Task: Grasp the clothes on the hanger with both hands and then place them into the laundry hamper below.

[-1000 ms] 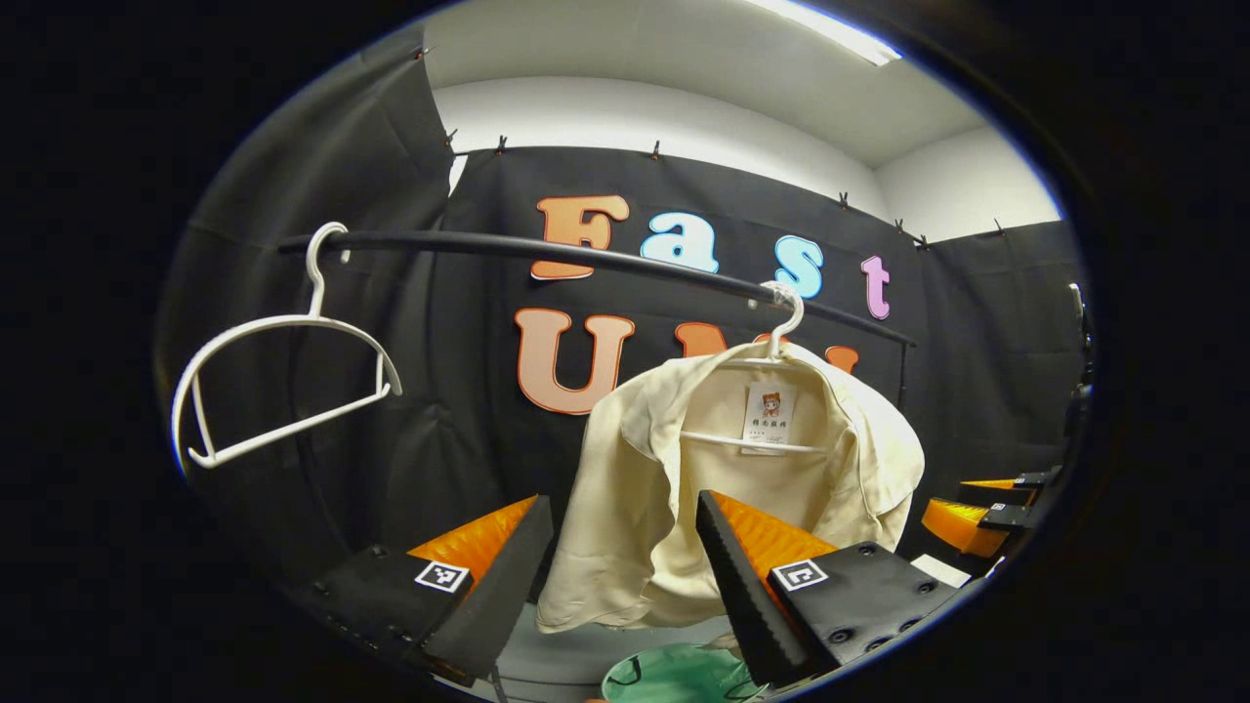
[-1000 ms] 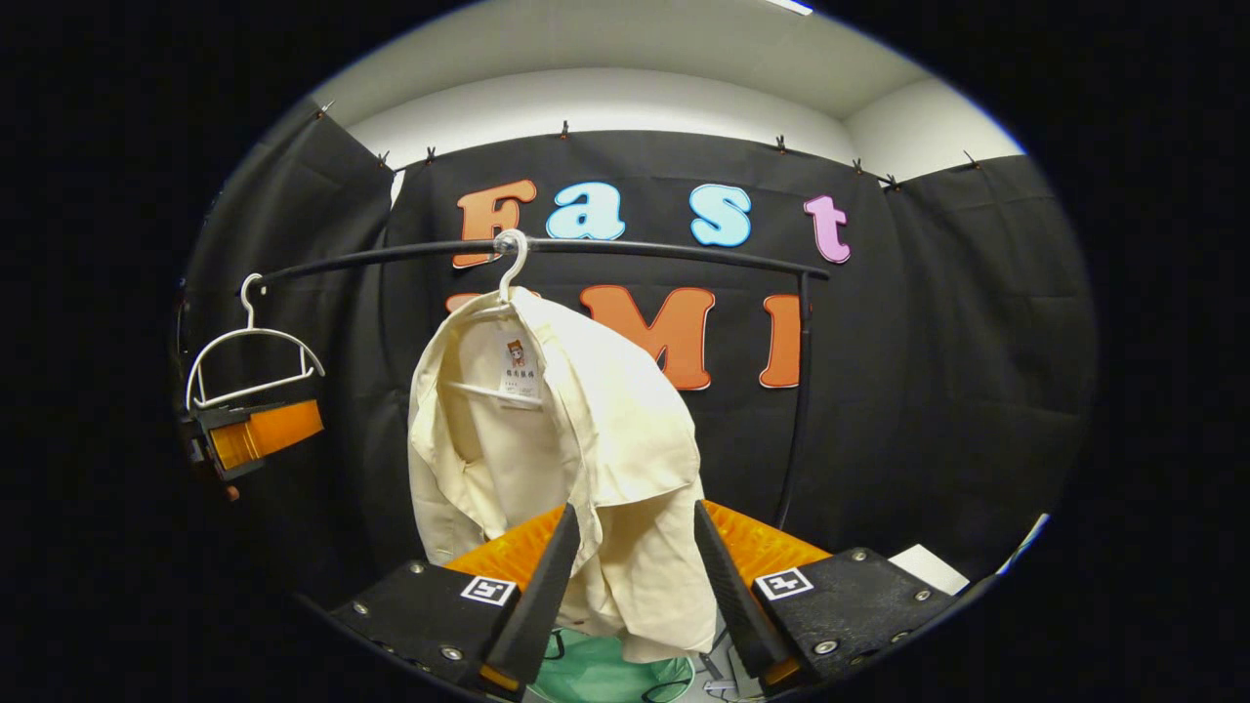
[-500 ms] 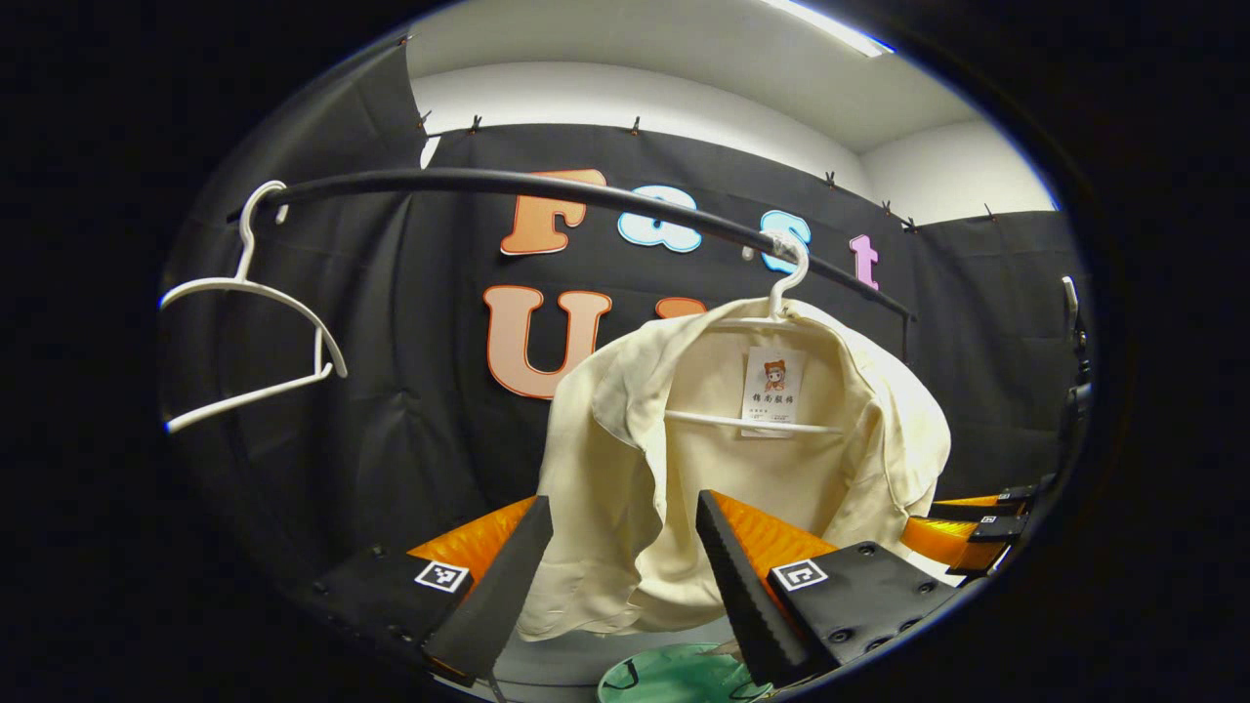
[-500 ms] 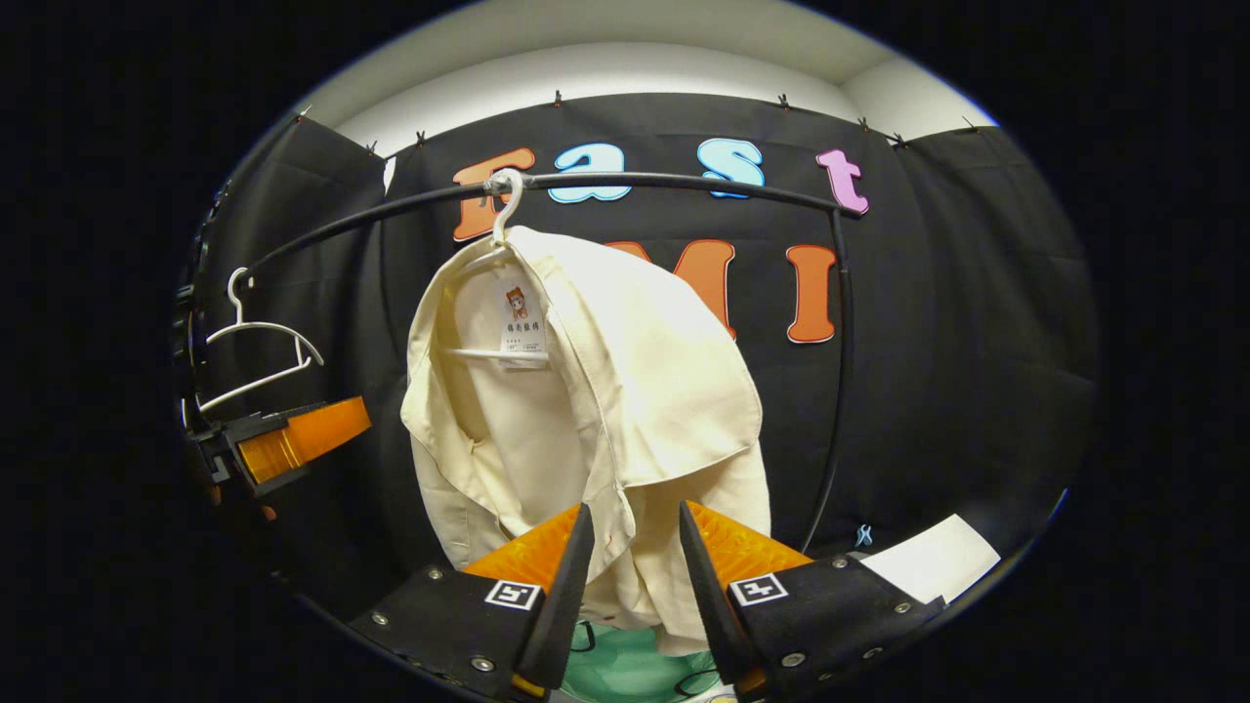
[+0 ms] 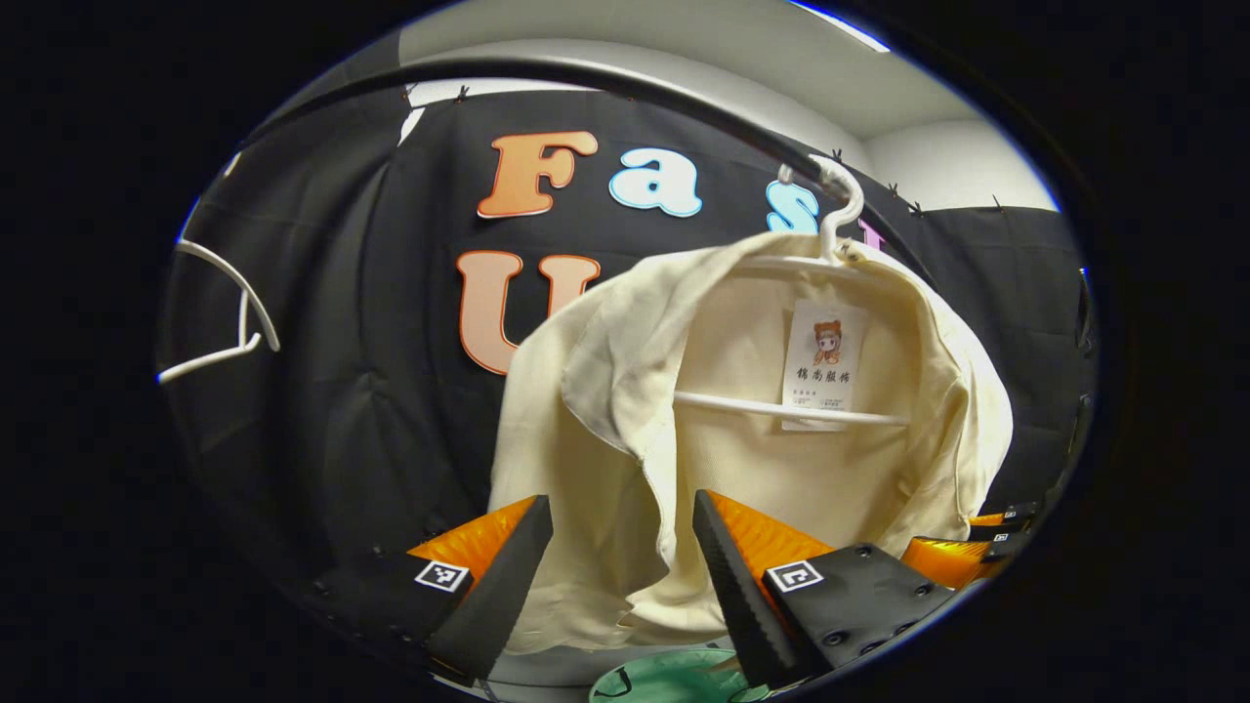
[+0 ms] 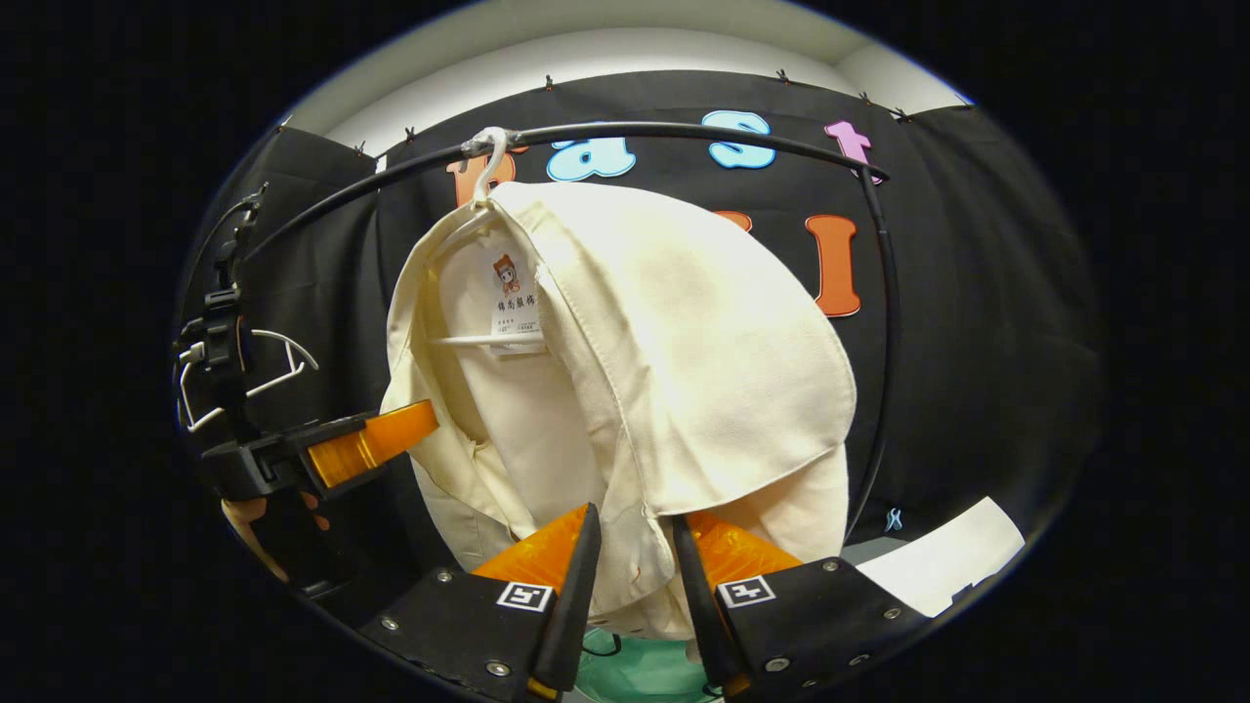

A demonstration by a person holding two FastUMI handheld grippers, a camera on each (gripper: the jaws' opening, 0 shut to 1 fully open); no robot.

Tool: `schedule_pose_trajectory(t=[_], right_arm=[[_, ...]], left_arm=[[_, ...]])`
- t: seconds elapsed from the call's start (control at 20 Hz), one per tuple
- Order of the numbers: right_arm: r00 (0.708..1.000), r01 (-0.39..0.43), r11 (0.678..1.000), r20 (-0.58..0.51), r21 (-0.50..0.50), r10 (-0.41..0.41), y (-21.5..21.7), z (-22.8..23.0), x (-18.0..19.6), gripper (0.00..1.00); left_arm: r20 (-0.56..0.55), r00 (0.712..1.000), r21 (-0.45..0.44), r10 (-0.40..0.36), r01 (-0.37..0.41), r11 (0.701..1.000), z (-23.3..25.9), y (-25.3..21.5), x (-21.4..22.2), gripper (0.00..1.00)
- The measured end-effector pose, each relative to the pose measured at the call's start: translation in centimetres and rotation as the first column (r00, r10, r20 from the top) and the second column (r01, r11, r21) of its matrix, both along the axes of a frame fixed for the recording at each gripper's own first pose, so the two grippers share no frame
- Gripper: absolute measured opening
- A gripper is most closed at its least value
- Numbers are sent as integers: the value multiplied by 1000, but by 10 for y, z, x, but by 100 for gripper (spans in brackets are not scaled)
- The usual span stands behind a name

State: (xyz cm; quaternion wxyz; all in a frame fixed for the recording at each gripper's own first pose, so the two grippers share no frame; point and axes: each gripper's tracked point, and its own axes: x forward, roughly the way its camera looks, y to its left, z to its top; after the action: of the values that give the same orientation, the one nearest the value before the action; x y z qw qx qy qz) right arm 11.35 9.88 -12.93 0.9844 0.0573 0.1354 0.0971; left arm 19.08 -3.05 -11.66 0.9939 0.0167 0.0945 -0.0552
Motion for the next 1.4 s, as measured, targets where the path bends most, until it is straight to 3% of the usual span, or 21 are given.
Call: schedule_pose_trajectory(t=[0.1, 0.25, 0.3, 0.4, 0.45, 0.5, 0.55, 0.7, 0.95, 1.4], right_arm=[[1000, 19, 1000, -8, -1, -19, -2, -4, 8, 45], [999, 26, 999, -28, 21, -26, 2, -6, 15, 27], [999, 23, 1000, -26, 19, -23, 2, -7, 14, 22], [1000, 20, 1000, -21, 5, -20, 0, -5, 12, 14], [1000, 17, 1000, -26, 5, -17, -1, -4, 10, 13], [999, 13, 1000, -35, 8, -13, -2, -3, 7, 10], [999, 8, 1000, -41, 15, -7, -1, -2, 4, 8], [1000, 2, 1000, -26, 5, -2, -6, 12, -9, 2], [1000, 1, 1000, 19, -27, -1, -19, 47, -26, 2], [992, 22, 998, 128, -53, -15, -69, 121, -50, 0]], left_arm=[[-3, 1000, 3, 7, -7, 1000, -8, 0, 11, 81], [-28, 1000, 16, 9, -9, 1000, -23, -5, 19, 43], [-29, 999, 30, 15, -14, 999, -25, -3, 20, 46], [-52, 998, 9, -42, 42, 999, -27, -14, 17, 25], [-50, 999, 25, -16, 18, 1000, -26, -9, 15, 8], [-36, 999, 45, 19, -17, 999, -25, 1, 17, 11], [-18, 999, 34, 34, -33, 999, -21, 8, 16, 7], [-40, 999, -37, 0, -1, 999, -15, 8, 4, 7], [36, 995, -4, 89, -88, 996, 27, 48, -5, 7], [148, 975, 34, 163, -170, 985, 98, 89, -28, 6]])
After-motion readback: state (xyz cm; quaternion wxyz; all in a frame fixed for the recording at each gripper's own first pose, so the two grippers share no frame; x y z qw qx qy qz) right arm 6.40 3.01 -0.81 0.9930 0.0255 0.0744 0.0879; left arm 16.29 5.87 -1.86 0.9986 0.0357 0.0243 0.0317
